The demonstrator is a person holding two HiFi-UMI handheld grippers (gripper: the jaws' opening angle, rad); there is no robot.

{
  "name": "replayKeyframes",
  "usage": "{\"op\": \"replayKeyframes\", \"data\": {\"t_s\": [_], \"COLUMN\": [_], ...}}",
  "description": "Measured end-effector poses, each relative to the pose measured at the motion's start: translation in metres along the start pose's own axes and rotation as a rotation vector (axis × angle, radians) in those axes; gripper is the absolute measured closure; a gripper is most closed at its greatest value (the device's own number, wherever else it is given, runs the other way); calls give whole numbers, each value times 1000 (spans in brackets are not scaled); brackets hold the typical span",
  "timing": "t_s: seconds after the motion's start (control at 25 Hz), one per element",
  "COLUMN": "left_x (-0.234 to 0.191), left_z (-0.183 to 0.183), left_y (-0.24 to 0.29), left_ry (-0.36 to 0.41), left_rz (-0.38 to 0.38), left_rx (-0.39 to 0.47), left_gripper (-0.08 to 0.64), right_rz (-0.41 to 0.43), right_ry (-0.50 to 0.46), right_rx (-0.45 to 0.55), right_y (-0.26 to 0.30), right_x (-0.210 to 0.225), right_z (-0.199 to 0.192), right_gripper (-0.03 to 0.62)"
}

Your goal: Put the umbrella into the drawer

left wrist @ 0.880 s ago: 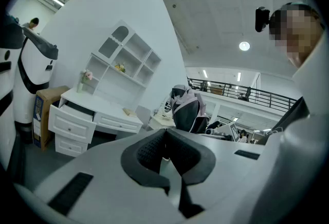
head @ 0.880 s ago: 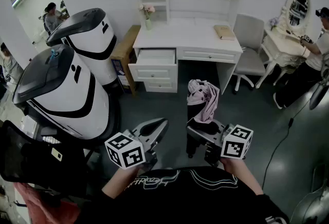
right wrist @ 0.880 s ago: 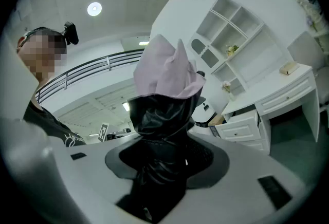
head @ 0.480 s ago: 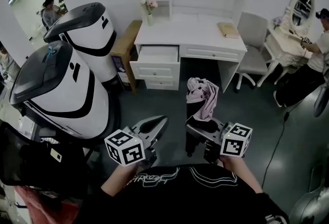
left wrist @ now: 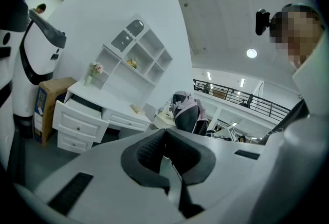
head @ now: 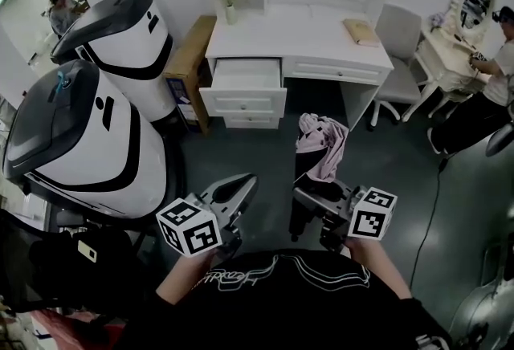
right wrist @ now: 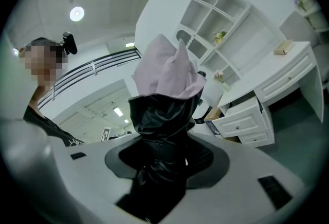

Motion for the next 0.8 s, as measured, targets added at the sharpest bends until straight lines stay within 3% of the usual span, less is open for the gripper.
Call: {"op": "replayKeyframes", "data": {"t_s": [0.2,0.4,0.8], "left_x": [-35,-71,-196], "left_z": [7,18,88], "left_y": [7,20,109], "left_ry": [-49,-60,-97], "left_rz": [0,26,95], "left_rx": [13,16,-15], "left_gripper": [540,540,540], "right_rz": [-40,-29,33], "right_ry": [16,15,70], "right_rx": [-36,-51,-95], "right_y": [22,49,146], "right_x": [25,57,178], "right_z": [4,20,105], "right_gripper": [373,373,373]}}
Point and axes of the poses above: the fingertips, and each gripper's own axes: y forward along the fingers, x to its right, z out of its top, the point moved 2 cm from there along -y, backward along the fingers, and after that the axes turned 2 degrees about -x, right-handed, at the moved point
